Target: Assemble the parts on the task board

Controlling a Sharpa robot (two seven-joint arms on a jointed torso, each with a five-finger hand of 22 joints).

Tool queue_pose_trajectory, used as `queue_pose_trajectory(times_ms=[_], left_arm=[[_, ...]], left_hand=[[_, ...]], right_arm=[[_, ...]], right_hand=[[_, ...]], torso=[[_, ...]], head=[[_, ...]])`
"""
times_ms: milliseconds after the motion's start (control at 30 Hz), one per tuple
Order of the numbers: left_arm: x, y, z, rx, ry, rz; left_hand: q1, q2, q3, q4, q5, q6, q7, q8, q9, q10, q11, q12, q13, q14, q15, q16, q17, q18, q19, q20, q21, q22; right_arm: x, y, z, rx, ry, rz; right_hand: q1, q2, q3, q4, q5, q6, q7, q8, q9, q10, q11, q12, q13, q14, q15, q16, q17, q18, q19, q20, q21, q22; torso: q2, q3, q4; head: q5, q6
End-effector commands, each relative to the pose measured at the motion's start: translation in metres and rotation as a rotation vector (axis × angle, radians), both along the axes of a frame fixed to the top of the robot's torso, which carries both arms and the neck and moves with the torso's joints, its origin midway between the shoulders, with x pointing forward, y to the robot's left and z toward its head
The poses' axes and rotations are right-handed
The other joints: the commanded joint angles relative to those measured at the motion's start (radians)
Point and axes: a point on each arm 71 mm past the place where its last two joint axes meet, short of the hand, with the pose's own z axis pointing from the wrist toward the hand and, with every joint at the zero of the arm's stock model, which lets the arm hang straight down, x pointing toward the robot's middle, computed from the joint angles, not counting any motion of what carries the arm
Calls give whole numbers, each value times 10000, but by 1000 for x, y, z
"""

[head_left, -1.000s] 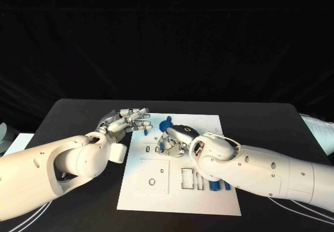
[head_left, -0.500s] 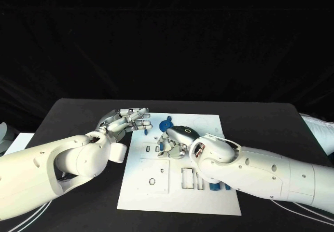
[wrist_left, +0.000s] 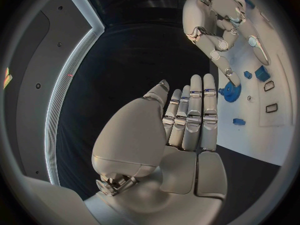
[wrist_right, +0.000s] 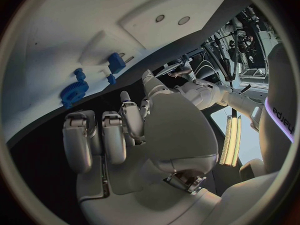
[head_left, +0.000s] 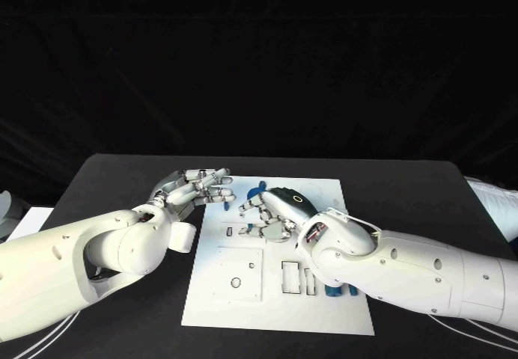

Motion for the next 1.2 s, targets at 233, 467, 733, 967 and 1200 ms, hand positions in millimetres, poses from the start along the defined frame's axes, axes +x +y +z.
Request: queue_pose_trajectory(times_ms=[233, 467, 733, 967, 1200], left_arm=[[5, 3, -1, 207, -182, -213], [11, 8, -9, 1286, 26, -804], [13, 8, -21, 5644, 801, -3279], [24, 9, -15, 9767, 1271, -3958], [39, -2, -2, 12185, 1041, -3793]], left_hand=[[-172, -118, 193, 73, -23, 338, -223, -9, 17, 943, -372, 198, 85, 1620, -493, 1090, 871, 128, 1236, -456, 902, 415], [-588, -390, 122, 308, -47, 491, -598, 59, 35, 2442, -906, 991, 673, 2820, -999, 8029, 7097, 73, 2567, -1015, 2687, 1422], [-1751, -87, -820, 1255, -60, 199, -759, 1108, 429, 1073, -1013, 5252, 4353, 2780, -1038, 13477, 12583, -641, 2816, -1206, 8446, 7857], [-2168, 22, -1567, 1442, -80, 418, -1167, 2721, 1296, 1249, -1321, 8404, 7065, 3250, -1316, 14308, 13653, -839, 3201, -1278, 10094, 10106], [-2341, 279, -2387, 1488, -107, -95, -1489, 4792, 2952, 2295, -1677, 11138, 9938, 3250, -1579, 14308, 13653, -1213, 3951, -1527, 11425, 12333]], right_arm=[[-5, -17, 32, 1579, 136, 1423], [2, -63, 53, 2048, 1156, 786], [13, -120, 73, 2715, 1703, -710], [21, -146, 74, 2937, 1870, -1510], [25, -157, 72, 2908, 1932, -1872]], right_hand=[[375, 115, 33, 67, 86, 48, -36, 48, 24, -39, 48, -3, 846, 1038, 66, 34, 2537, -96, 794, 85, -30, 2118], [495, 183, -2, 62, 317, 159, -59, 81, 37, -70, 27, -54, 803, 1029, 50, 15, 2499, -88, 775, 74, -49, 2084], [510, 238, -28, 81, 456, 204, -66, 88, 39, -67, 19, -51, 793, 1025, 42, 7, 2482, -85, 768, 66, -56, 2071], [491, 258, -47, 103, 491, 217, -68, 89, 40, -79, 17, -87, 770, 1017, 40, -8, 2450, -80, 756, 64, -68, 2049], [484, 262, -53, 110, 496, 220, -68, 89, 40, -82, 17, -98, 763, 1015, 39, -13, 2440, -77, 750, 63, -74, 2037]], torso=[[-51, 1, 0], [-152, 9, -53], [-331, 68, -132], [-499, 142, -161], [-616, 188, -192]], head=[[-7, 64], [21, 39], [109, -59], [185, -159], [228, -237]])
